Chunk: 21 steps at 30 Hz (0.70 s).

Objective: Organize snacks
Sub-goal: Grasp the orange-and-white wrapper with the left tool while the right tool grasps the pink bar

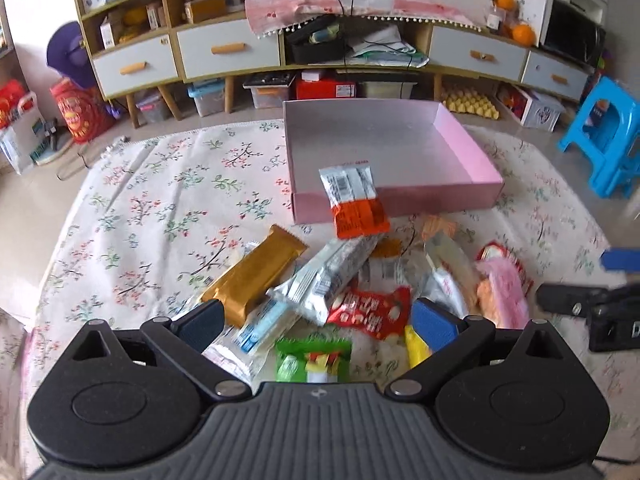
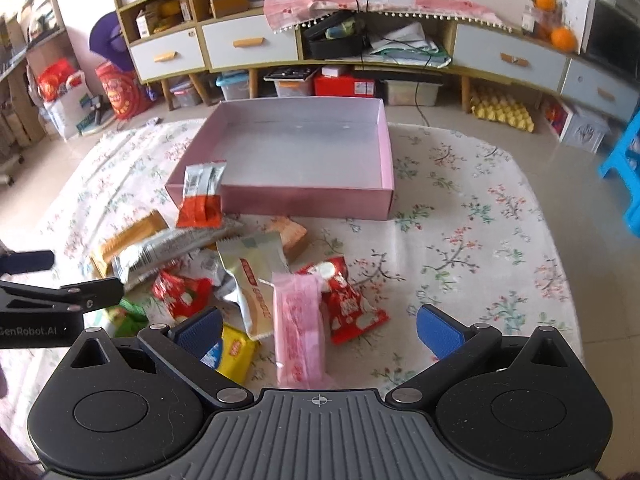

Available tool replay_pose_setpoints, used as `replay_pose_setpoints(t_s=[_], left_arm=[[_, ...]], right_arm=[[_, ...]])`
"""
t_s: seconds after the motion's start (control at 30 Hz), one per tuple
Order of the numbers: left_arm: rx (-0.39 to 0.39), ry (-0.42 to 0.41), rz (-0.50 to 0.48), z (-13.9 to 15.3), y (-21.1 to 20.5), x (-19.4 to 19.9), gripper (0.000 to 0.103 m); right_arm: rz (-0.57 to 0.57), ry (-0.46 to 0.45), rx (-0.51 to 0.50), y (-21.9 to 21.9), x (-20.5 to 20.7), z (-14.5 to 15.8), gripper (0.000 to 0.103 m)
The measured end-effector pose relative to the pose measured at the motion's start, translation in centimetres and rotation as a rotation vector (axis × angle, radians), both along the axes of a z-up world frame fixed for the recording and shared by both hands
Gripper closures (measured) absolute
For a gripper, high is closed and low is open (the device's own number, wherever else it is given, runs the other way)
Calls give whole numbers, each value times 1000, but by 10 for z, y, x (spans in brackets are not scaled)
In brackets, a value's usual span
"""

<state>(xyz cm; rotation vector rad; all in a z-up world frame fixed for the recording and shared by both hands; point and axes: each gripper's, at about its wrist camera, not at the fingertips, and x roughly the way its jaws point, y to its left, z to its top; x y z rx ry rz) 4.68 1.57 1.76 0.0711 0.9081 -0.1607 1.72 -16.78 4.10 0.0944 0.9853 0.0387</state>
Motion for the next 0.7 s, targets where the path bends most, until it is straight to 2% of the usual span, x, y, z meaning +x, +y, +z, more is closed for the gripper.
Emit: replay_pose_setpoints(t_s=[0.13,0.23,0.33,0.7], left_arm=[[-78,-16,12,-3,5,13,5],[-103,-23,6,-6,2,26,12],[-126,-32,1,-9,-3,40,16],[-171,-35,4,-28,-19,67,32]], right_arm=[[-28,-5,74,-8,3,-14,1],[-41,68,158,-11,11,-30,6],[-54,83,224,-13,17,-34,6],[-76,168,196,-8,28,-55,14]])
